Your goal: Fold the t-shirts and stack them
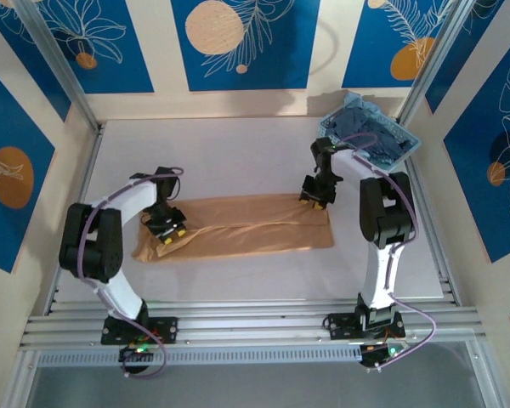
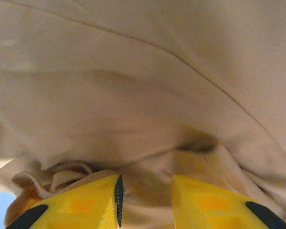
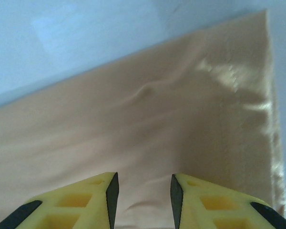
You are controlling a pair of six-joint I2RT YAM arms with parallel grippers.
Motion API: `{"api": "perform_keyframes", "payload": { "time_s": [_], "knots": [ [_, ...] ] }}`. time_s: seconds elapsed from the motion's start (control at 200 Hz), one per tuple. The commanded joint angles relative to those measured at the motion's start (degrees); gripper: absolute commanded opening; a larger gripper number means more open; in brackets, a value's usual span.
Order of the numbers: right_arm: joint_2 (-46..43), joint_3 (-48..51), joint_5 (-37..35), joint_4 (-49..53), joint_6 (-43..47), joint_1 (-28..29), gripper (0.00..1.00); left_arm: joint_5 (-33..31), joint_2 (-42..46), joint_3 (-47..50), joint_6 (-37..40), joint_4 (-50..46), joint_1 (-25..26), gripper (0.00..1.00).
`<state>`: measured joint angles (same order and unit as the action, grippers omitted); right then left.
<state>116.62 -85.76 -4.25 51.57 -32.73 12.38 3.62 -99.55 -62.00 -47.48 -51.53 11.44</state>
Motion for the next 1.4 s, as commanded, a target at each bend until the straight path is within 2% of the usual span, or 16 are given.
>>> {"api": "perform_keyframes", "payload": {
  "time_s": [0.0,0.105,0.225,0.385,0.525,0.755,0.925,1.0,1.12,1.21,1.29,1.395],
  "knots": [
    [2.4,-2.6,-4.4,6.0,0.8,-0.1,0.36,-2.7,-1.2,1.1,1.0,-0.3,-0.8,0.29],
    [2.4,-1.1,-4.7,7.3,0.2,-0.1,0.35,-3.4,-3.2,0.6,1.8,1.2,-1.9,0.28],
    [-1.0,4.0,-3.7,7.1,-1.6,0.2,0.35,-4.1,-9.6,-7.4,3.7,1.3,-2.1,0.28],
    [-6.6,12.5,-2.2,6.7,-4.9,1.8,0.35,-3.9,-20.8,-25.6,7.1,1.0,-1.7,0.28],
    [-11.2,18.5,-0.1,6.8,-8.9,6.8,0.35,-0.7,-32.5,-46.3,8.5,0.5,0.4,0.3],
    [-15.5,25.5,7.7,3.5,-19.2,17.3,0.35,8.7,-51.0,-74.0,1.0,6.4,6.0,0.33],
    [-13.5,25.2,16.0,-2.7,-27.9,23.5,0.35,13.9,-60.6,-86.8,-5.1,16.9,8.7,0.36],
    [-12.1,24.2,17.3,-4.6,-31.6,25.3,0.35,15.6,-63.9,-90.2,-7.7,21.4,9.4,0.35],
    [-12.1,22.7,16.4,-5.4,-34.7,26.0,0.36,15.5,-65.0,-93.0,-9.6,25.5,9.4,0.37],
    [-14.7,21.7,14.3,-3.6,-34.6,25.4,0.41,13.6,-61.4,-94.8,-7.7,25.4,9.2,0.46],
    [-18.9,21.3,12.9,-0.6,-33.9,24.2,0.47,10.2,-55.3,-94.8,-4.5,21.8,9.2,0.61],
    [-25.7,20.7,10.5,4.1,-31.2,21.8,0.54,6.1,-46.4,-92.7,0.7,12.6,9.1,0.66]
  ]
}}
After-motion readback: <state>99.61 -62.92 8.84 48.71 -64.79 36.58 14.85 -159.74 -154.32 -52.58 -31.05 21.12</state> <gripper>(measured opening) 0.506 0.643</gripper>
